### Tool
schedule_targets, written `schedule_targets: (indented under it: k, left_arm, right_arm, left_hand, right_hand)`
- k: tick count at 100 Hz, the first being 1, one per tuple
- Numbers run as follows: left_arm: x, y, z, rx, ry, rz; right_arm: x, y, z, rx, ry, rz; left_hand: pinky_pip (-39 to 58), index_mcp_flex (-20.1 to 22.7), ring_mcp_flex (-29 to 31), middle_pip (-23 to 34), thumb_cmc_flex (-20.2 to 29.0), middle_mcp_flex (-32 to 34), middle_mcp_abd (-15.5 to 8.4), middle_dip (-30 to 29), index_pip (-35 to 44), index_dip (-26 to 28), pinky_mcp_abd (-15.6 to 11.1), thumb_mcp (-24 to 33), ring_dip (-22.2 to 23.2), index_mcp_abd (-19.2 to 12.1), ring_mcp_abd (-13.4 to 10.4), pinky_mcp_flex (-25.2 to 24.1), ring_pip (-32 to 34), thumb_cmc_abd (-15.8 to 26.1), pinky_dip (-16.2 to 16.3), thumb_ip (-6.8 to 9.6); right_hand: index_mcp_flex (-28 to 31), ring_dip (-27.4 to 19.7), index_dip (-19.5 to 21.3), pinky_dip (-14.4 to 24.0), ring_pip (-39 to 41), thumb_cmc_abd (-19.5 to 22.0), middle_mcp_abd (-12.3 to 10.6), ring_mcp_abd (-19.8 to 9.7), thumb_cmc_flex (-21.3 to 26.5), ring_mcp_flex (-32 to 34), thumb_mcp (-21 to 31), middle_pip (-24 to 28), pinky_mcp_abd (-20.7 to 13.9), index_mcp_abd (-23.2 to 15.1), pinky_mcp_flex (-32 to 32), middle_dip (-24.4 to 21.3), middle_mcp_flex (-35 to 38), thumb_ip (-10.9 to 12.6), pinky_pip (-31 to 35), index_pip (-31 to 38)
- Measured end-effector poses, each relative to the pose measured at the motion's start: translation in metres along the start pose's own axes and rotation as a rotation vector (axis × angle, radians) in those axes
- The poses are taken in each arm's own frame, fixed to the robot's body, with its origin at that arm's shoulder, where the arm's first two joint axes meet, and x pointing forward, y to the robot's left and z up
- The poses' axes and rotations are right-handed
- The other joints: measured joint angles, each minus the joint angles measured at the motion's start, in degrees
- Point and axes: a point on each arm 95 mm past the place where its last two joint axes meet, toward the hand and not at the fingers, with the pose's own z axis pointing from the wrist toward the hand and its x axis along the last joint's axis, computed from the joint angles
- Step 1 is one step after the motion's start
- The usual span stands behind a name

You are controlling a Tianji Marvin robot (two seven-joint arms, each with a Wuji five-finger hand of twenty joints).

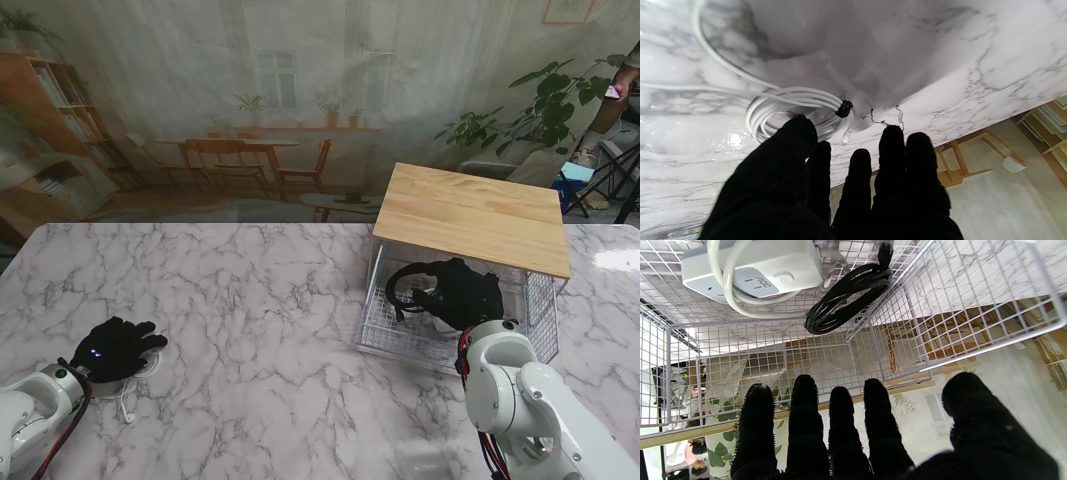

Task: Load the small electronics into the mesh drawer

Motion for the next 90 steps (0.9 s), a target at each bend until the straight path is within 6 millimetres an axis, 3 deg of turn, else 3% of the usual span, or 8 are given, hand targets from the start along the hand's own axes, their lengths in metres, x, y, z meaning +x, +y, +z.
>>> schedule_targets:
  k: [8,22,37,53,58,70,80,90]
  left_arm:
    - [0.000,0.000,0.003,0.001,-0.001,-0.005]
    - [0.001,-0.001,0.008,0.006,-0.004,-0.010]
    - [0.002,-0.003,0.012,-0.002,-0.001,-0.004]
    - [0.004,-0.004,0.015,-0.018,0.014,0.034]
    - [0.004,-0.004,0.016,-0.019,0.019,0.042]
    - [0.006,-0.003,0.018,-0.022,0.029,0.051]
    - [0.006,-0.003,0.020,-0.019,0.032,0.050]
    - [0.007,-0.004,0.022,-0.007,0.036,0.040]
  right_arm:
    - [0.000,0.000,0.000,0.000,0.000,0.000]
    - [0.000,0.000,0.001,-0.001,0.000,0.001]
    - [0.000,0.000,0.001,0.000,0.000,0.003]
    - [0.000,0.000,0.002,-0.005,0.000,0.008]
    - [0.000,0.000,0.002,-0.005,-0.001,0.009]
    - [0.001,-0.001,0.002,-0.005,-0.002,0.011]
    - [0.000,-0.001,0.001,-0.006,-0.004,0.014]
    - [0.000,-0.001,0.001,-0.006,-0.005,0.016]
  left_hand:
    - [0.00,0.58,0.00,0.00,0.63,0.00,-0.03,-0.07,1.70,1.20,0.00,-0.12,-0.31,0.51,0.00,0.00,0.00,0.52,0.01,-0.01]
    - [0.00,0.32,0.00,0.00,3.66,0.00,-0.01,-0.08,7.31,8.42,0.00,-2.89,-0.81,0.73,0.02,0.00,0.00,0.42,0.00,-1.18]
    - [0.00,-3.12,-0.01,1.25,7.26,0.16,-0.06,0.23,19.21,17.43,0.02,-4.07,-1.43,0.66,0.02,0.00,0.00,0.26,0.02,-1.11]
    - [0.65,-4.53,0.83,2.95,8.91,3.16,-0.71,2.03,31.78,28.41,0.02,-2.67,-1.50,-0.77,0.02,0.69,0.00,0.78,0.60,0.22]
    - [0.73,-4.55,1.45,3.82,9.09,4.48,-0.72,2.42,33.42,30.29,0.03,-2.59,-1.50,-0.91,-0.08,1.29,0.00,0.78,0.60,1.22]
    - [2.13,-4.55,5.24,4.83,10.78,7.52,0.03,3.62,37.56,34.12,0.03,-1.67,-1.51,-1.03,-0.61,4.23,0.00,0.79,0.70,1.76]
    - [4.36,-4.56,9.86,2.50,11.21,11.77,0.38,10.74,38.66,34.62,0.08,-1.66,-1.33,-1.03,-1.29,7.69,0.65,0.50,0.71,1.76]
    - [7.24,-3.98,15.03,-5.54,11.12,18.16,2.45,17.95,40.42,36.37,0.14,0.36,1.64,-1.00,-2.00,12.01,2.70,-1.82,0.61,1.32]
  right_hand:
    - [0.00,0.00,0.00,0.00,0.00,0.00,0.00,0.00,0.00,0.00,0.01,0.00,0.00,0.00,0.00,0.00,0.00,0.00,0.00,0.00]
    - [0.00,0.00,0.00,0.00,0.00,0.00,0.00,0.00,0.00,0.00,0.02,0.00,0.03,0.00,-0.37,0.00,0.00,0.00,-0.10,0.01]
    - [0.00,0.00,0.00,0.00,0.00,0.00,0.00,0.00,0.00,0.00,0.02,0.00,0.12,-0.01,-0.61,0.00,0.00,0.00,-0.12,0.01]
    - [0.00,0.00,0.00,0.00,0.00,0.00,0.00,0.00,0.00,0.00,0.04,0.00,0.19,-0.01,-0.62,0.00,0.00,0.00,-0.12,0.78]
    - [0.00,0.00,0.00,0.00,0.00,0.00,0.00,0.00,0.00,0.00,0.14,0.00,0.20,-0.01,-0.62,0.00,0.00,0.00,-0.12,0.78]
    - [0.00,0.00,0.00,0.00,0.00,0.00,0.00,0.00,0.02,0.00,0.38,0.00,0.25,-0.01,-0.62,0.00,0.00,0.00,-0.12,0.78]
    - [0.00,0.00,0.00,0.00,0.00,0.00,0.00,0.00,0.04,0.00,1.22,0.00,0.28,-0.01,-0.62,0.00,0.00,0.00,-0.12,0.78]
    - [0.00,0.00,0.00,0.00,0.00,0.00,0.00,0.00,0.04,0.00,1.22,0.00,0.30,-0.01,-0.62,0.00,0.00,0.00,-0.13,0.78]
